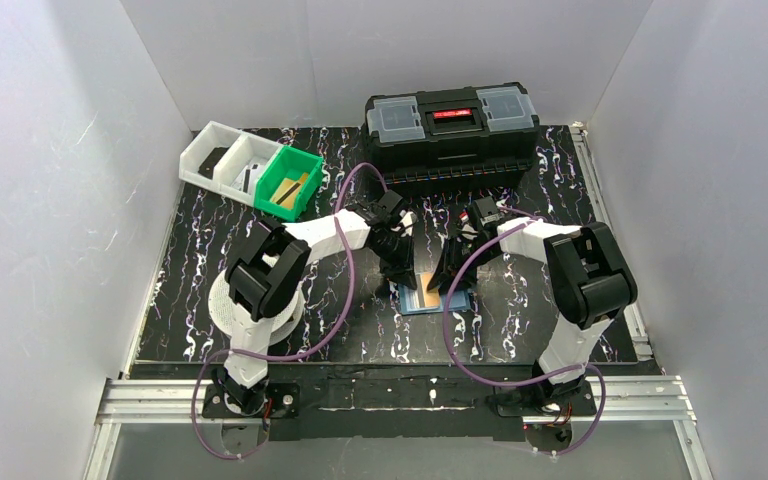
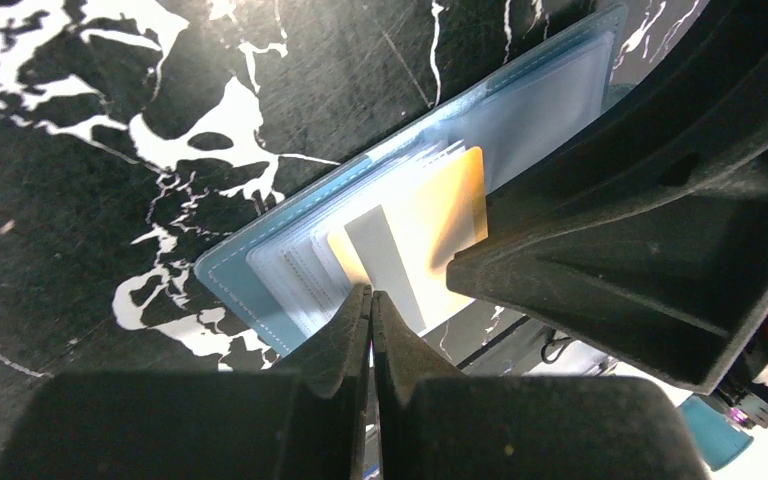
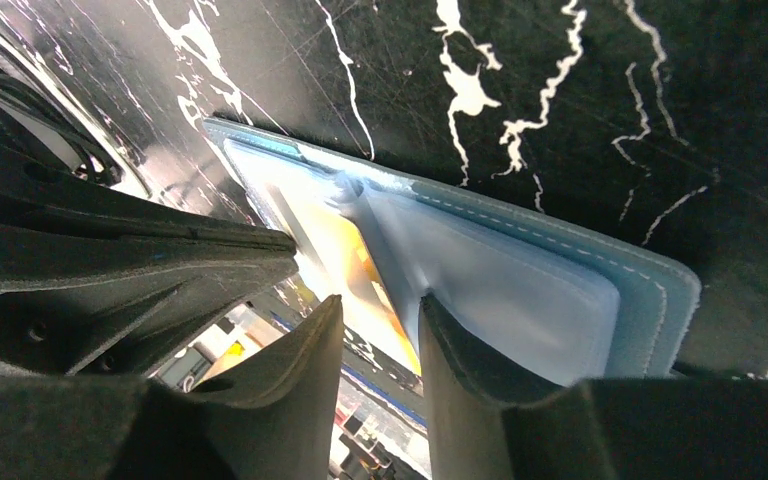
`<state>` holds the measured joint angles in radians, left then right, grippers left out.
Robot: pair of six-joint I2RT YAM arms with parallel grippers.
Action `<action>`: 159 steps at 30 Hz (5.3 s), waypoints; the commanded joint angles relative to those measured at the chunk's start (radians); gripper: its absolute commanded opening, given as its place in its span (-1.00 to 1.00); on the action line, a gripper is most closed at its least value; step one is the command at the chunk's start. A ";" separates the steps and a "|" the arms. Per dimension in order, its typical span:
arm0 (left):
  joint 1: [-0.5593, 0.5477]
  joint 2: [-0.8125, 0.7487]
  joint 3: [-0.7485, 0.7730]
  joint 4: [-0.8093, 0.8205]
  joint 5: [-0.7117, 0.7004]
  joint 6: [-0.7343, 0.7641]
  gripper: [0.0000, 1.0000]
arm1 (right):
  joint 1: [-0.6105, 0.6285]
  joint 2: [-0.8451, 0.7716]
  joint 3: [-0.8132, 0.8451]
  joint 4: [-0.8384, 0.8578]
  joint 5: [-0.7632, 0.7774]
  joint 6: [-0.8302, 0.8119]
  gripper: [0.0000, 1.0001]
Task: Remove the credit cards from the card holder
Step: Remove the credit card from the card holder, then place the credit card in the storage box.
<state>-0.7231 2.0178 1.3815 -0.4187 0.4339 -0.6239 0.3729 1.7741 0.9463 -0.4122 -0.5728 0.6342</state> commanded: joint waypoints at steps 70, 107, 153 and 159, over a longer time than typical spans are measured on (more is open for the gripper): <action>0.018 -0.010 -0.079 -0.074 -0.104 -0.006 -1.00 | -0.095 -0.052 -0.282 0.452 -0.256 0.171 -0.56; 0.016 0.055 -0.028 -0.163 -0.156 -0.004 -1.00 | -0.105 -0.229 -0.312 0.231 -0.023 0.050 -0.96; 0.209 -0.361 -0.112 0.078 0.246 -0.157 0.20 | -0.129 -0.417 -0.056 0.126 -0.225 0.177 -0.97; 0.258 -0.408 -0.269 0.461 0.454 -0.385 0.20 | -0.122 -0.370 -0.031 0.310 -0.340 0.342 -0.97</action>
<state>-0.4713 1.6283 1.1885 -0.2337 0.6830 -0.8379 0.2489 1.3773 0.8692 -0.2604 -0.7929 0.8501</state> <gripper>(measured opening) 0.599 0.031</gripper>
